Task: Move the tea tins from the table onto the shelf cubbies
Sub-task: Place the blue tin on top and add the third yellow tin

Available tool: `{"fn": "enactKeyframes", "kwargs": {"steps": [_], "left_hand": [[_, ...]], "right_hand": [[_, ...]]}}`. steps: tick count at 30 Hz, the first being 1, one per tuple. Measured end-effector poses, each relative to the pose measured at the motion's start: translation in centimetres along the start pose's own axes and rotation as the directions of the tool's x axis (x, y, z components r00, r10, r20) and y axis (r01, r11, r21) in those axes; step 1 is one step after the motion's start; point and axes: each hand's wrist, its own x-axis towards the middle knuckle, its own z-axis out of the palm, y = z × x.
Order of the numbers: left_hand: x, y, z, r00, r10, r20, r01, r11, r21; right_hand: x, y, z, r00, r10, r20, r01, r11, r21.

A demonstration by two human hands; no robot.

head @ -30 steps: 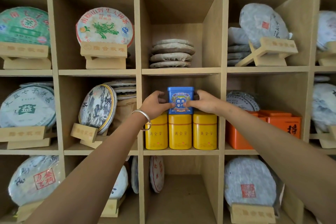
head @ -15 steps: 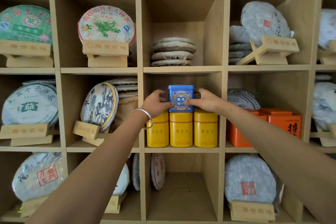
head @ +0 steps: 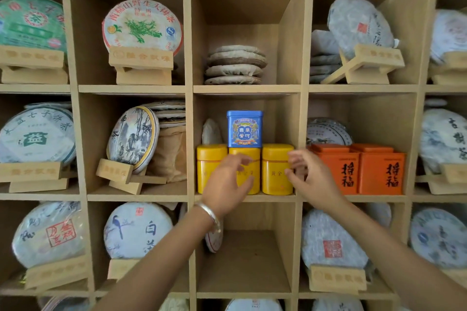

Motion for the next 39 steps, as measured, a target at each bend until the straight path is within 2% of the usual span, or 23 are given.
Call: {"fn": "enactKeyframes", "kwargs": {"steps": [4,10,13,16,18,27,39], "left_hand": [[-3.9,0.2,5.6,0.983,-0.124,0.134,0.132,0.990,-0.051],[-4.2,0.6,8.6,0.956,-0.273,0.107,0.279,0.959,-0.043],[-3.9,1.0,8.8,0.957,-0.268,0.108,0.268,0.963,0.012],[-4.1,1.4,8.9,0.971,-0.211,0.116,0.199,0.975,0.102],[-4.4,1.4,9.0,0.972,-0.203,0.114,0.192,0.976,0.104],[-4.3,1.2,9.4,0.962,-0.256,0.096,0.247,0.965,0.091],[-4.4,1.2,9.9,0.962,-0.254,0.098,0.246,0.966,0.083]], "right_hand": [[-3.7,2.3,2.1,0.997,0.064,0.033,-0.062,0.996,-0.068],[-4.9,4.0,2.6,0.994,0.109,-0.016,-0.110,0.986,-0.128],[-5.1,3.8,2.7,0.995,0.095,-0.013,-0.096,0.979,-0.182],[-5.8,3.9,3.0,0.998,0.022,0.060,-0.003,0.954,-0.300],[-6.3,4.1,3.3,0.996,0.008,0.092,0.024,0.940,-0.340],[-5.8,4.6,3.8,0.998,-0.002,0.070,0.025,0.944,-0.329],[-5.9,5.0,3.9,0.996,0.001,0.092,0.029,0.943,-0.331]]}}
